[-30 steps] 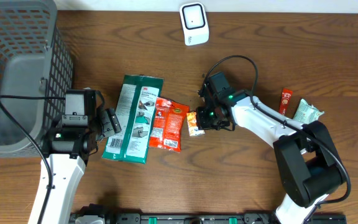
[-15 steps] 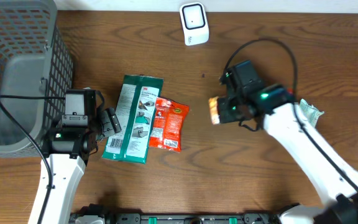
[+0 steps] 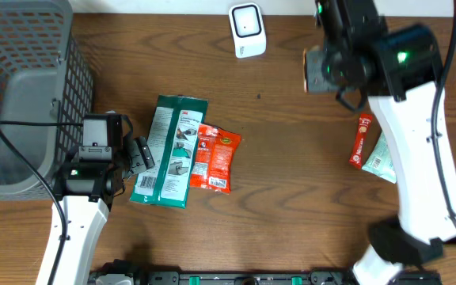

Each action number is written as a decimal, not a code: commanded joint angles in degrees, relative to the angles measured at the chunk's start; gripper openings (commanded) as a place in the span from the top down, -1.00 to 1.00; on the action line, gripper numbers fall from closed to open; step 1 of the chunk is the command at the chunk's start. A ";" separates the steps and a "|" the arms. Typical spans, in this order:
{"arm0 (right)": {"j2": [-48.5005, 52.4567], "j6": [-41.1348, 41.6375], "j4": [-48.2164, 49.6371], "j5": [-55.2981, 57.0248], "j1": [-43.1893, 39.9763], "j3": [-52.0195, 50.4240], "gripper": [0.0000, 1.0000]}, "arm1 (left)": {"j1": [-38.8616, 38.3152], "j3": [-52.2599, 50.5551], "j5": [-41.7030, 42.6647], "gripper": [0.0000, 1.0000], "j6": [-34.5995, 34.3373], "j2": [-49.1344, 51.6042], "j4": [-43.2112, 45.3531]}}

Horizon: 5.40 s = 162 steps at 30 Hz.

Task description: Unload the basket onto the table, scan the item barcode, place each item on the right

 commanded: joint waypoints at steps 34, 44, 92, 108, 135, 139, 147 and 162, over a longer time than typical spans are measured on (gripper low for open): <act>51.45 -53.99 62.69 35.32 8.28 14.99 0.98 | 0.17 0.83 0.79 -0.70 -0.09 0.02 -0.28; 51.91 -54.10 62.45 34.51 8.28 14.95 0.98 | 0.17 0.83 0.79 -0.70 -0.09 0.02 -0.28; 8.48 -3.67 5.81 3.21 -29.73 -29.55 0.98 | 0.17 0.83 0.79 -0.70 -0.09 0.02 -0.28; 8.50 -3.74 19.28 0.31 -30.71 -44.39 -0.63 | 0.20 0.83 0.79 -0.70 -0.09 0.02 -0.26; 3.69 -6.03 20.96 -34.97 -19.39 -39.67 -0.99 | 0.17 0.83 0.79 -0.70 -0.09 0.02 -0.11; 4.17 -5.79 23.50 -40.89 -13.33 -39.78 -0.99 | 0.17 0.83 0.79 -0.70 -0.09 0.02 -0.13; 4.66 -5.33 28.09 -36.22 -2.29 -39.80 -0.98 | 0.17 0.83 0.79 -0.70 -0.09 0.02 -0.07; 4.66 3.26 41.38 -30.62 12.33 -43.39 0.01 | 0.17 0.83 0.79 -0.70 -0.09 0.02 -0.04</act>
